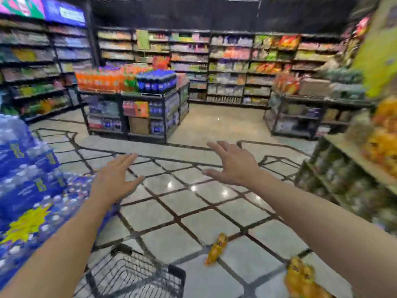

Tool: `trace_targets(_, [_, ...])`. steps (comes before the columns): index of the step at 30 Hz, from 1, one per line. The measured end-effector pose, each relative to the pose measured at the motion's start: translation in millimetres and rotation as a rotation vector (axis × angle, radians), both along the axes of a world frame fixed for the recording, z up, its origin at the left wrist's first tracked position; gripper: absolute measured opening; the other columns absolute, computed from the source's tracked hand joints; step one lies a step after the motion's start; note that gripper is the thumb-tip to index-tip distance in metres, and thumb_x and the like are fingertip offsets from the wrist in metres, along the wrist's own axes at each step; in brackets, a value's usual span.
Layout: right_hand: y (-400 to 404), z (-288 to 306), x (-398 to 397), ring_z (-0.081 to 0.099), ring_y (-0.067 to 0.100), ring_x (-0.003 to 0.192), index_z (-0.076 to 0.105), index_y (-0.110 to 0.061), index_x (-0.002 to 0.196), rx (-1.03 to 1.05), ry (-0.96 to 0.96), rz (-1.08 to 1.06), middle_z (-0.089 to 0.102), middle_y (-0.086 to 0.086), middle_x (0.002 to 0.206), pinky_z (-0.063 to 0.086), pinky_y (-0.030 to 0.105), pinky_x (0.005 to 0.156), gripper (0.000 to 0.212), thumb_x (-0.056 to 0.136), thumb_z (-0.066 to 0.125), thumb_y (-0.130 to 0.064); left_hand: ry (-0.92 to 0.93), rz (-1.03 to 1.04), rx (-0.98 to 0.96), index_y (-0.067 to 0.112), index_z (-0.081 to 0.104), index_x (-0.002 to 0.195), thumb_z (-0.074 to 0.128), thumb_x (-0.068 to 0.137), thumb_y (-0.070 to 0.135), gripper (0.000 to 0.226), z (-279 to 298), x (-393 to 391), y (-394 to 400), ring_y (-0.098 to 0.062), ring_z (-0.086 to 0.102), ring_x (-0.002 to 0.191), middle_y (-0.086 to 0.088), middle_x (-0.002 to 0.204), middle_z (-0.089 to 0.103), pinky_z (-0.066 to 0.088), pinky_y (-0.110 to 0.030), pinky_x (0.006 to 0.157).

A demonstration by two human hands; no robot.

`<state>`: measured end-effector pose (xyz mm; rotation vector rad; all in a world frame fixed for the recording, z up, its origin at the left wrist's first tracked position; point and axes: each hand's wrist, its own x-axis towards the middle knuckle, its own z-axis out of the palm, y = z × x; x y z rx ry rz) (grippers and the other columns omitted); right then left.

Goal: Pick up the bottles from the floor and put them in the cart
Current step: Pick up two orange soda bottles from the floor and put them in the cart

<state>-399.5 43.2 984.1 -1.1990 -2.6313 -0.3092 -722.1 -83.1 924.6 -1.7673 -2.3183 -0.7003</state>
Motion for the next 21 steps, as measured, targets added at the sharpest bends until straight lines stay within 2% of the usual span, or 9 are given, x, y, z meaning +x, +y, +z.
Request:
trace_targets(3, [10,35,94,0.040,0.028,0.137,0.014,-0.037,0.154,0.056,0.024,-0.190,0.030,0.002,0.160,0.046,0.049,0.101,0.094,0.079,0.039,-0.086,0.032,-0.155,0.022,0.036,0.033,0.157,0.064,0.088,0.061,0.080,25,73,63,-0.028,0.041,0.143,0.000,0.160,0.039,0.035,-0.047,0.113])
trace_targets(6, [9,70,188,0.040,0.028,0.136,0.017,-0.035,0.154,0.129,0.034,-0.348,0.032,0.003,0.158,0.045,0.045,0.101,0.092,0.080,0.041,-0.085,0.048,-0.346,0.080,0.034,0.037,0.156,0.065,0.087,0.061,0.079,49,157,123,-0.026,0.042,0.142,-0.001,0.157,0.043,0.037,-0.046,0.113])
trace_targets(13, [-29,143,398,0.038,0.032,0.140,0.012,-0.039,0.154,0.295,-0.153,-0.682,0.028,0.003,0.161,0.047,0.050,0.097,0.094,0.077,0.025,-0.091,0.077,-0.639,0.186,0.035,0.038,0.155,0.063,0.087,0.064,0.078,97,356,230,-0.022,0.037,0.145,0.003,0.158,0.043,0.036,-0.043,0.114])
trace_targets(15, [-27,149,437,0.038,0.033,0.140,0.013,-0.038,0.154,0.319,-0.141,-0.757,0.030,0.004,0.160,0.047,0.052,0.099,0.097,0.075,0.022,-0.092,0.066,-0.689,0.206,0.033,0.039,0.154,0.064,0.087,0.062,0.077,103,399,251,-0.022,0.038,0.144,0.002,0.157,0.044,0.035,-0.042,0.113])
trace_targets(17, [-6,143,461,0.038,0.034,0.139,0.015,-0.036,0.155,0.301,-0.101,-0.826,0.031,0.005,0.159,0.047,0.052,0.099,0.094,0.078,0.027,-0.089,0.057,-0.726,0.230,0.031,0.042,0.154,0.066,0.087,0.060,0.076,106,436,269,-0.024,0.041,0.141,0.000,0.154,0.048,0.037,-0.043,0.111])
trace_targets(21, [61,102,497,0.039,0.033,0.138,0.016,-0.032,0.156,0.167,-0.023,-0.969,0.034,0.007,0.157,0.047,0.051,0.099,0.089,0.085,0.034,-0.083,0.002,-0.763,0.244,0.029,0.042,0.154,0.066,0.087,0.060,0.077,97,505,298,-0.024,0.041,0.141,-0.002,0.154,0.047,0.039,-0.044,0.110])
